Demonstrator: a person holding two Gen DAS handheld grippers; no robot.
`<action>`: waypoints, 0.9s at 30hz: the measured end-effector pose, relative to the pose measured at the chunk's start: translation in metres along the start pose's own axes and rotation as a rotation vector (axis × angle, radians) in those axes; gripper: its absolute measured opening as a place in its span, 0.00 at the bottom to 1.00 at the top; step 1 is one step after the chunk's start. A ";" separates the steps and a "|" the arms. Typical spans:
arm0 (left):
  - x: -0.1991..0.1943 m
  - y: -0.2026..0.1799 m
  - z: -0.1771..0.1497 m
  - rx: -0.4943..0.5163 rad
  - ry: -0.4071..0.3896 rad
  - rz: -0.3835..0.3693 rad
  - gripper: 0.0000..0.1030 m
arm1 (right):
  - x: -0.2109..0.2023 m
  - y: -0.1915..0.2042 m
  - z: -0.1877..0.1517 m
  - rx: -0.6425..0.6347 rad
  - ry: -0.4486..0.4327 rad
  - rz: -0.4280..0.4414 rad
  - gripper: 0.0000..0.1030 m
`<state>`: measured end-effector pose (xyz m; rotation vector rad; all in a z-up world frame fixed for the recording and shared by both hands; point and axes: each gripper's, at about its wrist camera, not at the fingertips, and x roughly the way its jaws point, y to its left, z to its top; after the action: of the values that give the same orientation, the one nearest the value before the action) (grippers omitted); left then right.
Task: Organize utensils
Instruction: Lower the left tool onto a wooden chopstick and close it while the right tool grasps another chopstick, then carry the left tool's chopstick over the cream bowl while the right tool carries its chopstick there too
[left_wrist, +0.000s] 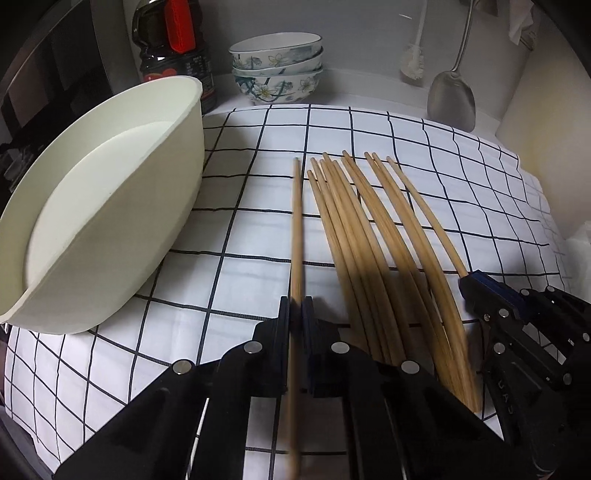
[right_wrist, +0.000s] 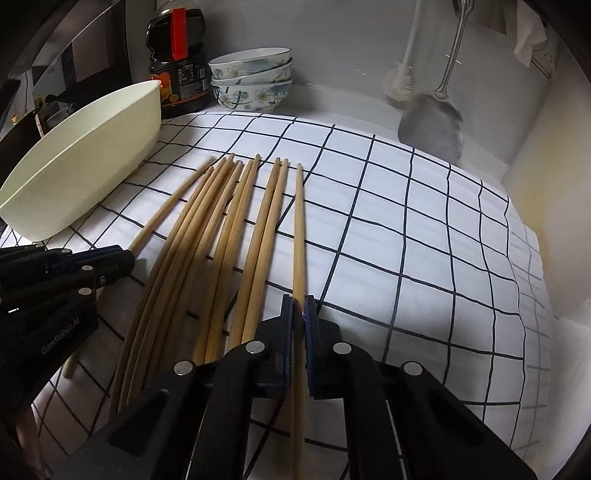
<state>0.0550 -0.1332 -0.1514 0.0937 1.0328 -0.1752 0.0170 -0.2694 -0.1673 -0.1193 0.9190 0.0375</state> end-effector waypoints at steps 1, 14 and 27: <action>0.000 0.001 0.000 -0.002 0.002 -0.004 0.07 | 0.000 -0.002 0.000 0.019 0.000 0.017 0.06; -0.065 0.008 0.016 -0.002 -0.057 -0.053 0.07 | -0.053 -0.021 0.008 0.151 -0.086 0.096 0.06; -0.130 0.124 0.058 -0.058 -0.157 0.014 0.07 | -0.096 0.069 0.091 0.099 -0.172 0.212 0.06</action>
<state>0.0623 -0.0072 -0.0106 0.0342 0.8797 -0.1373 0.0247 -0.1882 -0.0427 0.0731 0.7575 0.1958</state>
